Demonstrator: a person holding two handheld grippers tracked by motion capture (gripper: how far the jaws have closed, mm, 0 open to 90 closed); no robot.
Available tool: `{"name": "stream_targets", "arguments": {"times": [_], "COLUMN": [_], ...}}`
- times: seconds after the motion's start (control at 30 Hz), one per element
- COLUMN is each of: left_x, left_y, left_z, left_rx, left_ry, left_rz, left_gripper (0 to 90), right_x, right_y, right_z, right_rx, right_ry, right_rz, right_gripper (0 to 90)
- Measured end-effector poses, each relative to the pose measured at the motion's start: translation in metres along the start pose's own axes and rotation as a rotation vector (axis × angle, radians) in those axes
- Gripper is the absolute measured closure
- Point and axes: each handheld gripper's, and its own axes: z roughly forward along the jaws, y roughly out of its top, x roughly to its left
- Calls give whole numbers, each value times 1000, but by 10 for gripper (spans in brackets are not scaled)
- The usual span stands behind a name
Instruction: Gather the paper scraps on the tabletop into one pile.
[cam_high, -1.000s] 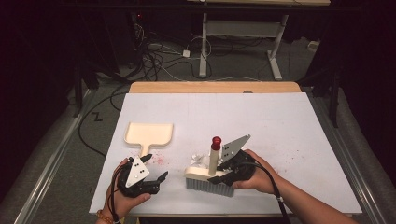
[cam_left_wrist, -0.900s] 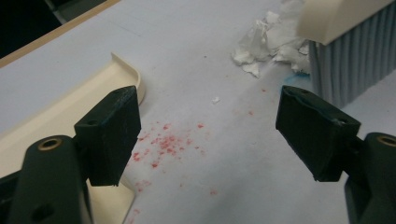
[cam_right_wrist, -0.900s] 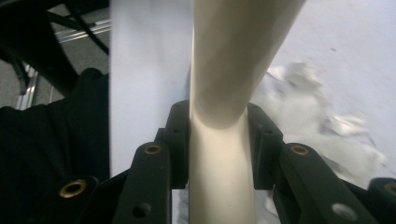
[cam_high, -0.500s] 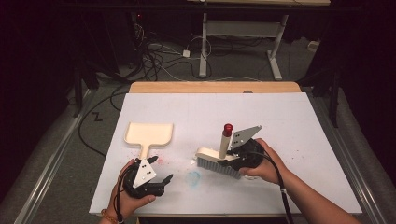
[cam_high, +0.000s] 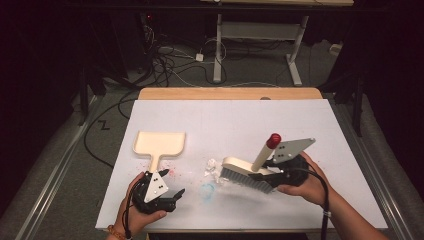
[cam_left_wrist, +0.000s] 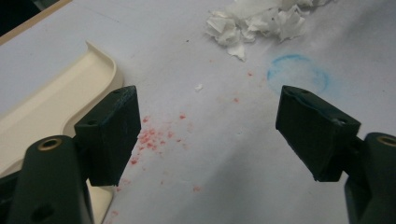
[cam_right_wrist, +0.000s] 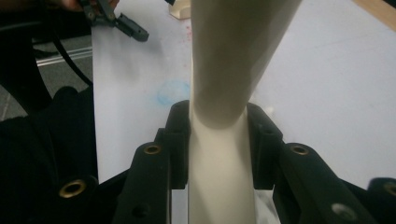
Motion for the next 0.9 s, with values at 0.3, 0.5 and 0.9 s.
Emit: {"name": "stream_targets", "arguments": {"times": [0.3,0.5,0.9], "left_x": [0,-1,-1], "left_y": [1,2,3], "left_z": [0,1,3], "left_rx": [-3,1,4], "left_ry": [1,-2,-6], "left_rz": [1,7,4], "left_gripper": [215,215,215], "right_x": [-5,-12,-2], "right_y": [-45,-84,-96], "right_z": [-58,-76,-60], "right_rx": [53,158,176], "right_ry": [-168,-272,-256], "right_rz": [71,133,144], "right_gripper": [673,672,673]}}
